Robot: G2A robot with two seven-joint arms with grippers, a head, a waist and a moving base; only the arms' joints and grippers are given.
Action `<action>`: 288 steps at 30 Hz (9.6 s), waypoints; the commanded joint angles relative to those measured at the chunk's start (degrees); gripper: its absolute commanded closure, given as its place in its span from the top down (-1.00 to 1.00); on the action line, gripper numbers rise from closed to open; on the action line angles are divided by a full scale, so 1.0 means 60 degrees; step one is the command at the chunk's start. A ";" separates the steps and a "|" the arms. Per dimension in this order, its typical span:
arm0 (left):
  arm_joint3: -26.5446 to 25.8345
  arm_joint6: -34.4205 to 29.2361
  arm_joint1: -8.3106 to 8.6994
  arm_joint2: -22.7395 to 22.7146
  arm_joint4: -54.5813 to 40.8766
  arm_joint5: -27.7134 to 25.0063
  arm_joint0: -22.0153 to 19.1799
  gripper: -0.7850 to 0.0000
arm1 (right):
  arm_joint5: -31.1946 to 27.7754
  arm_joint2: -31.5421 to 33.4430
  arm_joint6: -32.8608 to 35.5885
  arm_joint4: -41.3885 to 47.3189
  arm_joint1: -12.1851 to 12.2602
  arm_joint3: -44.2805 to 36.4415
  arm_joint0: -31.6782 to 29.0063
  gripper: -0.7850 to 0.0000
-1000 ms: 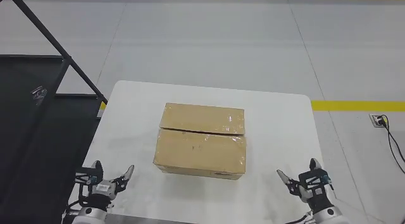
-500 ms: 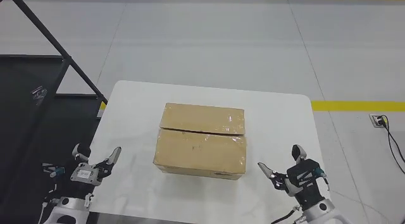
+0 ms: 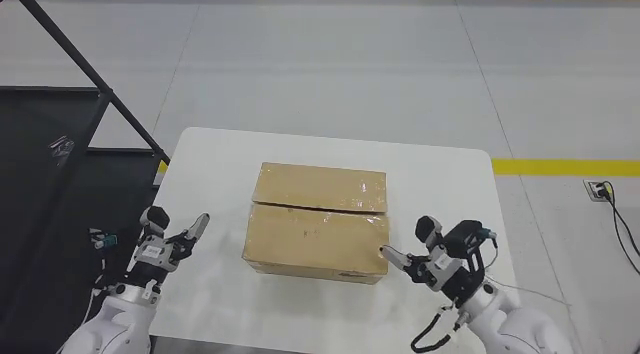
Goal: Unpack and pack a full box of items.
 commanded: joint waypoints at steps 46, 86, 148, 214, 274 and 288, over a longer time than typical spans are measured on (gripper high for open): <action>0.0604 -0.2780 0.0394 0.0064 0.0899 -0.4584 0.0427 1.00 | -0.3852 -0.1614 0.6137 0.8015 0.1778 0.1439 0.1433 1.00; 0.0856 -0.1893 0.0464 0.0542 0.1504 -0.3869 0.0418 1.00 | 0.1056 -0.4141 0.2419 1.1903 0.0571 0.5259 0.5388 1.00; 0.0839 -0.0603 0.0560 0.0829 0.1511 -0.3267 0.0717 1.00 | -0.0165 -0.6597 0.1847 1.1751 -0.2712 1.2485 1.0623 1.00; -0.0221 -0.0482 0.0290 0.0879 -0.0156 -0.0019 0.0427 1.00 | 0.0110 -0.6842 0.4458 1.2380 -0.4345 1.2047 1.1118 1.00; 0.1718 -0.0863 0.0130 0.0435 -0.0266 0.1313 -0.0307 1.00 | 0.0110 -0.6842 0.4458 1.2380 -0.4345 1.2047 1.1118 1.00; 0.1753 -0.1031 0.0117 0.0555 0.0365 0.1359 -0.0235 1.00 | 0.0110 -0.6842 0.4458 1.2380 -0.4345 1.2047 1.1118 1.00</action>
